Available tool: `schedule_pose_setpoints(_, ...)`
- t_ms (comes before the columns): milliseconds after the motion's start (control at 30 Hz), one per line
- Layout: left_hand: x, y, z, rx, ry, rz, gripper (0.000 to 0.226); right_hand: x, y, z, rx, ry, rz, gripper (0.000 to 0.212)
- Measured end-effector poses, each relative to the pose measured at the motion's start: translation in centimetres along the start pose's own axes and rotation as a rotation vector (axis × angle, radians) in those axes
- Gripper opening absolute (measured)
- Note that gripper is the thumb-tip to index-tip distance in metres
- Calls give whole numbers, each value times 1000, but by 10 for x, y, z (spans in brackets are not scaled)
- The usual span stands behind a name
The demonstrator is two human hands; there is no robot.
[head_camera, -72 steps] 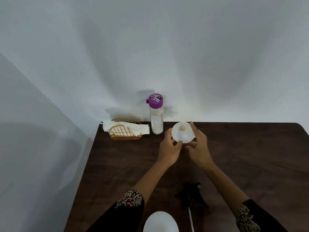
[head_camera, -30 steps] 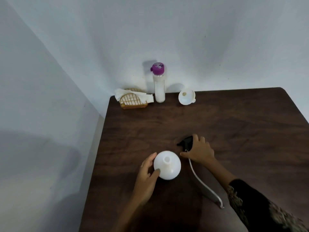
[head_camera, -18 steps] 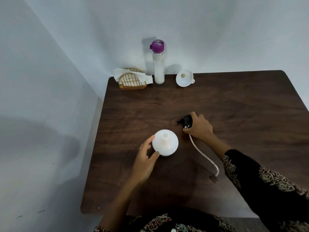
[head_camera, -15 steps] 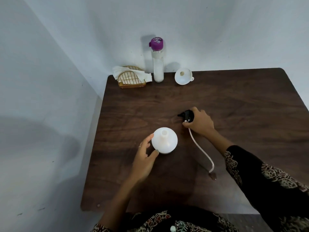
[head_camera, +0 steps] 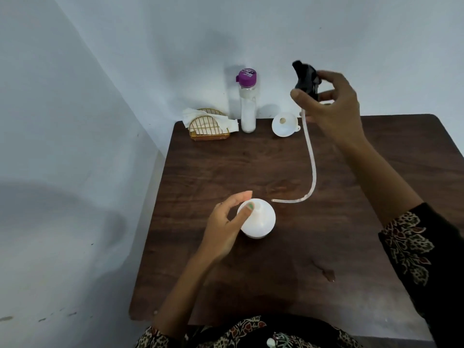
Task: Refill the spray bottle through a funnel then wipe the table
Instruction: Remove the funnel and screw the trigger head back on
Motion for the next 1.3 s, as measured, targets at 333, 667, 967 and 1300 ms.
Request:
schedule_pose_setpoints(333, 5, -39, 10, 326, -124, 501, 31, 37, 62, -22, -171, 43, 39, 51)
schedule_pose_setpoints(667, 14, -16, 9, 427, -251, 585, 33, 70, 62, -43, -325, 86, -11, 66)
schedule_pose_setpoints(967, 19, -12, 5, 387, -273, 554, 33, 87, 66, -53, -405, 35, 0, 70)
schedule_pose_setpoints(1300, 7, -24, -9, 424, -469, 121, 18, 89, 54, -66, -412, -41, 89, 73)
Point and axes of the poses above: each hand's wrist, its own z-axis towards the middle knuckle, its own x-axis out of the palm, y = z × x, the point moved 7 cm from there along z, towards the middle knuckle, and after that the axes turned 2 degrees about -y, right-handed, at the moved point
